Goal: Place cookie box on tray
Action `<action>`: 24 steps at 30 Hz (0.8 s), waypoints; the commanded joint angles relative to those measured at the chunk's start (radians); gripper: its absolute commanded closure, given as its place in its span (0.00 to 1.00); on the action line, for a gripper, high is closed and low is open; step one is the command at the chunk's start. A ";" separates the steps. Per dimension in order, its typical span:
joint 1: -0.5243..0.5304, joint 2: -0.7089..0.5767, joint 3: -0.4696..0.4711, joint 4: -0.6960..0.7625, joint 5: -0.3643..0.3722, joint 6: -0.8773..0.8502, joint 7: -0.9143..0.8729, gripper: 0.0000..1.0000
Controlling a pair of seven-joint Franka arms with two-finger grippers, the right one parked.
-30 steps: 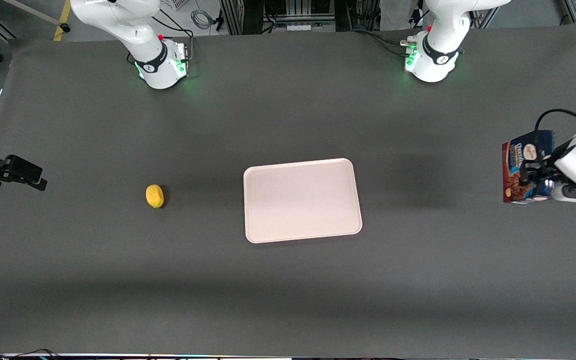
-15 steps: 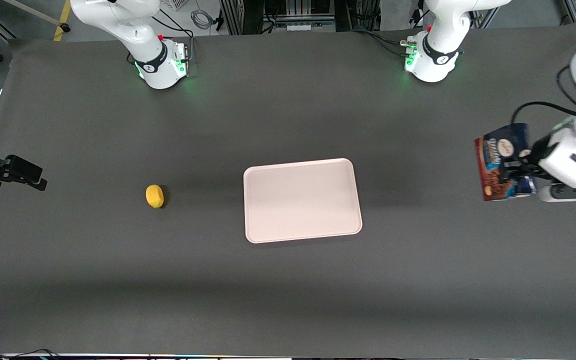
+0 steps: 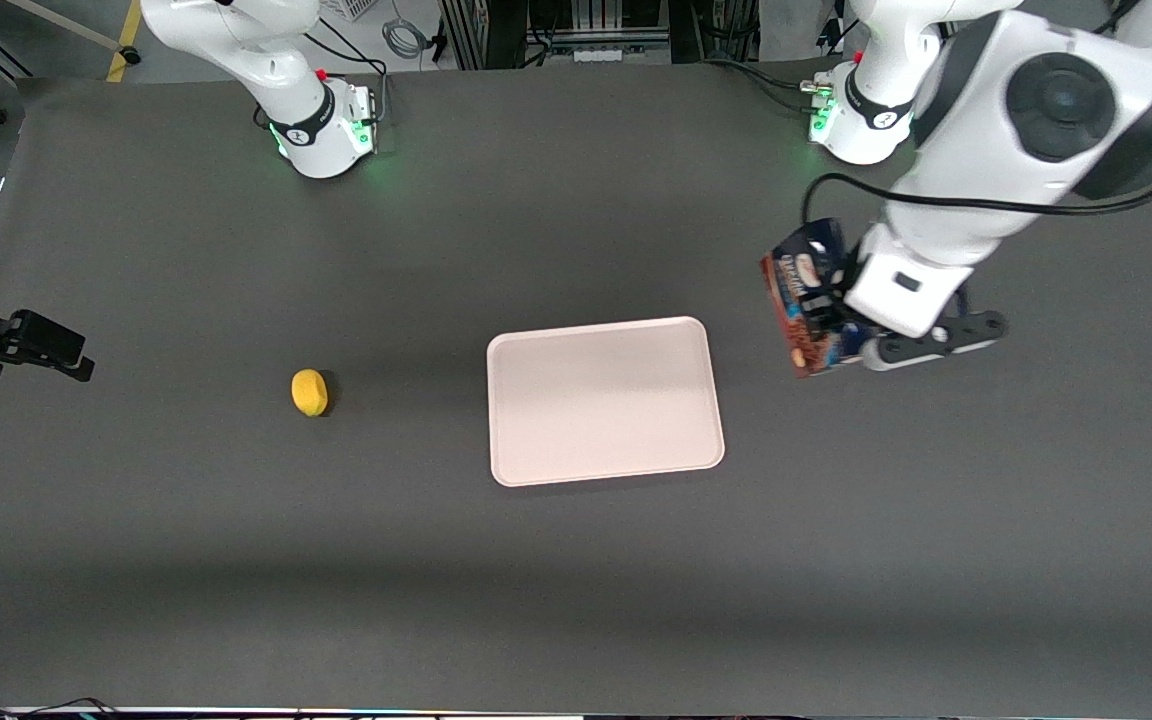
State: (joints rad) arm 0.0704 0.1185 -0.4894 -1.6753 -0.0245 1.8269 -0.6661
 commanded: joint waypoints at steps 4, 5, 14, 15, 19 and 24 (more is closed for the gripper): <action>-0.029 0.099 -0.100 -0.007 0.054 0.146 -0.119 0.89; -0.041 0.113 -0.103 -0.012 0.070 0.167 -0.118 0.88; -0.066 0.253 -0.186 -0.011 0.293 0.256 -0.191 0.88; -0.066 0.260 -0.186 -0.011 0.301 0.258 -0.214 0.88; -0.075 0.293 -0.187 -0.012 0.328 0.262 -0.239 0.88; -0.093 0.339 -0.187 -0.011 0.414 0.275 -0.294 0.88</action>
State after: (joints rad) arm -0.0018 0.4211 -0.6724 -1.7019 0.3135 2.0922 -0.8815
